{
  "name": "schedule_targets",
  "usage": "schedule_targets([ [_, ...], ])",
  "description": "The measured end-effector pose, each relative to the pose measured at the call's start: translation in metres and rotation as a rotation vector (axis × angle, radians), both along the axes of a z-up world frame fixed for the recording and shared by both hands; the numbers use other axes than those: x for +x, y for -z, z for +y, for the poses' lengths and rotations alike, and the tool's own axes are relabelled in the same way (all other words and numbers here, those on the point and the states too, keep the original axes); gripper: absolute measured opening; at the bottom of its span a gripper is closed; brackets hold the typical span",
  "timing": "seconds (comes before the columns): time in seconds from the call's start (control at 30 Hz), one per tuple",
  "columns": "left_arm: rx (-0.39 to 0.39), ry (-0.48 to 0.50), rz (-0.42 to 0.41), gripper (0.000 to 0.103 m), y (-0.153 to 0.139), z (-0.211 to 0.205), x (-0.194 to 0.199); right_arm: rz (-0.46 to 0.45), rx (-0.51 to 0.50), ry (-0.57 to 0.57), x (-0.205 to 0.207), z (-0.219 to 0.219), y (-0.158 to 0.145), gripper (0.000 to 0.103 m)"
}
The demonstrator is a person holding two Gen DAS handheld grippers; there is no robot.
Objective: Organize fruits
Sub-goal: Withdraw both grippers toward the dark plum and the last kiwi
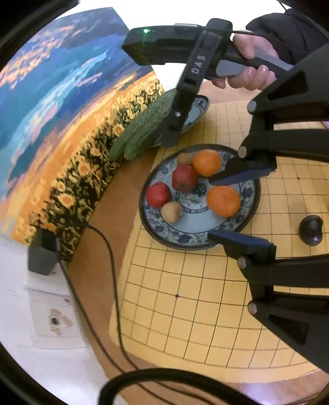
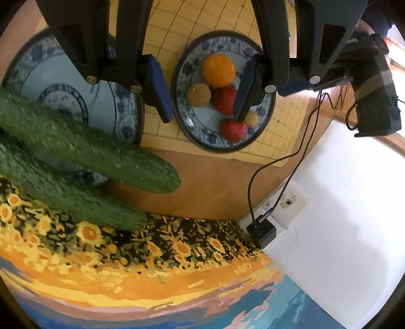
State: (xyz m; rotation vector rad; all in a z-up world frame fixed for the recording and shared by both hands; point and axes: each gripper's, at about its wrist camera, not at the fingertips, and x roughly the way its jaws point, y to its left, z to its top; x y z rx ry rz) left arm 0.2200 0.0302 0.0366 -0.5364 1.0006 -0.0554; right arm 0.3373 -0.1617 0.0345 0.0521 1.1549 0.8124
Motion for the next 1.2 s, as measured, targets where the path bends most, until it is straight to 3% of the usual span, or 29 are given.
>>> schedule_targets([
  [0.27,0.095,0.026,-0.022,0.037,-0.022,-0.014,-0.026,0.055,0.031,-0.022,-0.033,-0.017,-0.019,0.051],
  [0.63,0.286,0.091,-0.054,0.037,-0.043,-0.043,-0.075,-0.04,-0.046,-0.055,-0.092,-0.04,-0.057,0.051],
  [0.97,0.254,0.07,-0.071,0.037,-0.056,-0.036,-0.107,-0.043,0.002,-0.055,-0.136,-0.043,-0.085,0.051],
  [1.2,0.231,0.051,-0.061,0.037,-0.052,-0.023,-0.128,-0.048,-0.01,-0.073,-0.163,-0.036,-0.08,0.051],
])
